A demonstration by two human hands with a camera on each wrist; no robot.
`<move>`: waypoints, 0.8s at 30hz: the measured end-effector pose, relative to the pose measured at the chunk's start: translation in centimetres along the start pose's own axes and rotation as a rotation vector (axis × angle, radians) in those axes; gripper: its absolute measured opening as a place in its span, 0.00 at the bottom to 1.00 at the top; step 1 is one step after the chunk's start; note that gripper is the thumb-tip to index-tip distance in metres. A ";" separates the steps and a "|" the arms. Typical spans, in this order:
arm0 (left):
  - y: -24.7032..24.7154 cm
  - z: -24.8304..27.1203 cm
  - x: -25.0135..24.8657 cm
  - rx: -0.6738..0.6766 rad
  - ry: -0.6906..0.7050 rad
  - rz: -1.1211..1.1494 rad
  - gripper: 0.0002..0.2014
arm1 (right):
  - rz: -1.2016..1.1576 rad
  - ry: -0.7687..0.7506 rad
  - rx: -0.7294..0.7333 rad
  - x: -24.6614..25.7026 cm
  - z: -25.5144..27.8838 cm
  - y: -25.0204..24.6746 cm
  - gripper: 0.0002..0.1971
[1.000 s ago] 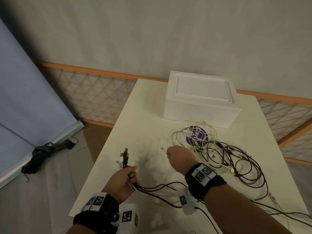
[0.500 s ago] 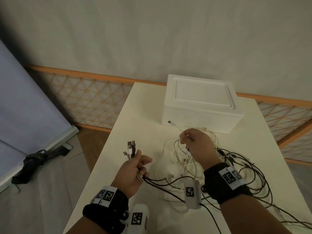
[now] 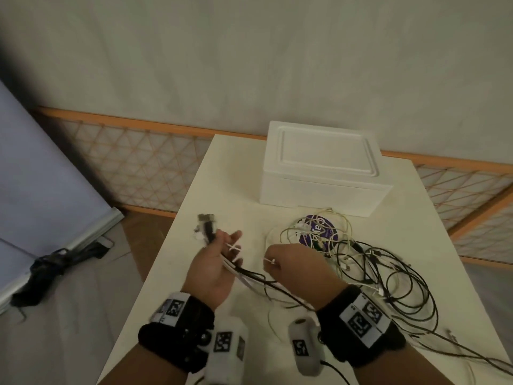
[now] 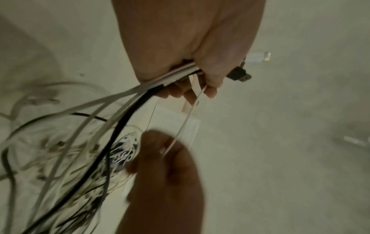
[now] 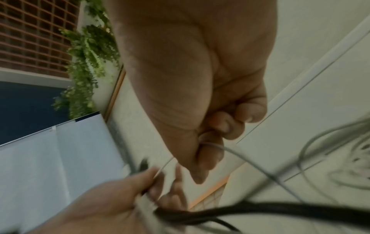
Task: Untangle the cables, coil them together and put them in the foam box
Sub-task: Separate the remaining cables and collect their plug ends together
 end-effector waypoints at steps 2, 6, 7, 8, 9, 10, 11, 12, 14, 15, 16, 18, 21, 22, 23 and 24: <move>-1.5 -0.1 -1.6 0.023 -0.001 0.180 0.18 | -0.070 0.093 0.007 -2.1 1.1 -0.9 0.07; -5.1 0.3 -4.1 0.029 0.034 0.231 0.18 | -0.139 0.272 -0.105 -6.7 3.8 -3.9 0.05; -5.9 0.4 -4.4 -0.007 0.054 0.209 0.19 | -0.157 0.306 -0.149 -7.4 4.3 -4.7 0.05; -6.5 0.4 -4.6 -0.047 0.078 0.167 0.20 | -0.182 0.320 -0.187 -8.0 4.7 -5.6 0.06; -6.7 0.5 -4.6 -0.085 0.099 0.106 0.20 | -0.209 0.313 -0.208 -8.1 5.0 -6.4 0.07; -6.8 0.4 -4.6 -0.121 0.117 0.032 0.21 | -0.237 0.287 -0.217 -7.8 5.1 -7.1 0.07; -6.5 0.5 -4.4 -0.143 0.134 -0.048 0.21 | -0.276 0.255 -0.225 -7.0 5.0 -7.6 0.07; -6.1 0.6 -4.1 -0.151 0.151 -0.128 0.20 | -0.306 0.212 -0.235 -6.0 4.7 -7.8 0.05; -3.9 1.3 -3.3 -0.110 0.182 -0.301 0.15 | -0.252 0.101 -0.188 -3.4 3.4 -7.5 0.03; -2.4 1.8 -2.8 -0.060 0.193 -0.398 0.14 | -0.177 0.039 -0.131 -2.1 2.6 -6.9 0.07; -0.8 2.4 -2.1 0.002 0.205 -0.506 0.12 | -0.083 -0.019 -0.071 -0.9 1.7 -6.2 0.11; 1.8 3.5 -0.9 0.113 0.227 -0.763 0.07 | 0.105 -0.122 -0.002 1.0 0.3 -4.9 0.19; 3.1 4.3 -0.1 0.246 0.125 -1.052 0.08 | 0.212 -0.119 -0.015 1.6 -0.3 -5.4 0.16; 3.0 4.3 -0.5 0.237 0.102 -1.103 0.07 | 0.158 -0.090 -0.040 1.3 -0.2 -5.9 0.14; 2.7 4.3 -0.9 0.206 0.102 -1.114 0.06 | 0.095 -0.066 -0.073 0.7 0.1 -6.3 0.13; 2.3 4.3 -1.4 0.175 0.127 -1.047 0.07 | 0.029 -0.040 -0.102 0.1 0.5 -6.7 0.11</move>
Point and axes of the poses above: each hand's wrist, its own z-axis away from the middle knuckle, its own y-axis out of the palm, x = y × z, the point moved 1 cm from there along -z, towards the middle knuckle, and after that the axes turned 10 degrees about -y, right-handed, at the moved point
